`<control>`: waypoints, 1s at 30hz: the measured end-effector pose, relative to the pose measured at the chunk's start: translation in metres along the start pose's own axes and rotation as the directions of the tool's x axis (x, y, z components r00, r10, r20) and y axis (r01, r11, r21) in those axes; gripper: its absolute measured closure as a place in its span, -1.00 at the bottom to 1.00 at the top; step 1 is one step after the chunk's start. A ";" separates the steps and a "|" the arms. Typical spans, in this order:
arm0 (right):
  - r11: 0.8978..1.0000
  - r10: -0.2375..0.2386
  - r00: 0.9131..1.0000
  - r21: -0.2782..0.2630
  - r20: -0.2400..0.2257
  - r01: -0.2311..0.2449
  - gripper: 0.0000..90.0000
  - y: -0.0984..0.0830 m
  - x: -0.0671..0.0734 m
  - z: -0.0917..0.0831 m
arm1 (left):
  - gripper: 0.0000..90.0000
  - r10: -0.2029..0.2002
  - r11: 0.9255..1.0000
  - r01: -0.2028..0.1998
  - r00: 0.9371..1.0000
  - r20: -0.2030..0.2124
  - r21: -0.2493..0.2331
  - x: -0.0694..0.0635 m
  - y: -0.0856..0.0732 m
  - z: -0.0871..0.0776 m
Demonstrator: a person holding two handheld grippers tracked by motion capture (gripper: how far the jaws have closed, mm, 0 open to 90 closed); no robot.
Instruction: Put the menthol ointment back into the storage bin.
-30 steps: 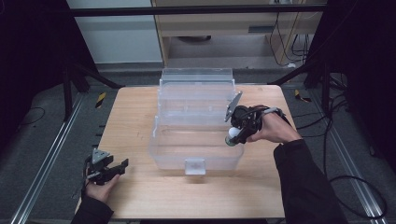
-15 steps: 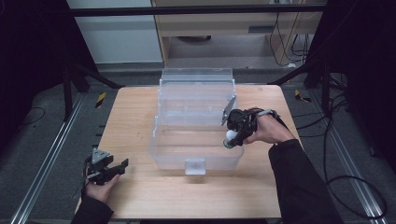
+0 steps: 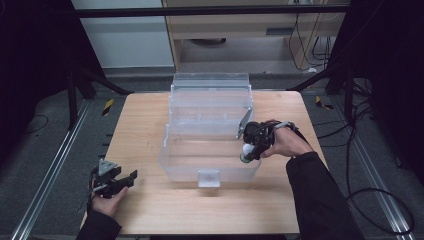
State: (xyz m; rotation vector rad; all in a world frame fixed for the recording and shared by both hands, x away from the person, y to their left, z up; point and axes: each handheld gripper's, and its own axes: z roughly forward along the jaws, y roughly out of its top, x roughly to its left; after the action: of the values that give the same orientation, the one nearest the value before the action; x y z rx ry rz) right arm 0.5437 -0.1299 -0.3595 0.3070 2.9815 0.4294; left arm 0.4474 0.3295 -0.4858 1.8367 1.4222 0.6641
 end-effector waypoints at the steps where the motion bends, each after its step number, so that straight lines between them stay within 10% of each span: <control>1: 1.000 0.002 1.000 0.000 -0.001 -0.002 0.11 -0.001 0.000 0.001 | -0.27 0.000 1.000 0.000 1.000 0.000 0.000 0.000 0.000 0.000; 30: 0.999 0.019 1.000 0.026 -0.017 -0.019 0.11 -0.010 -0.002 0.016 | -0.27 0.000 1.000 0.000 1.000 0.001 -0.001 0.000 0.001 0.000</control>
State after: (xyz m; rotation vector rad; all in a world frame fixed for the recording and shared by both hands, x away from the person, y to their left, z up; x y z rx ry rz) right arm 0.5463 -0.1359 -0.3779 0.3360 3.0050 0.3972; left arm 0.4474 0.3293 -0.4852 1.8361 1.4211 0.6638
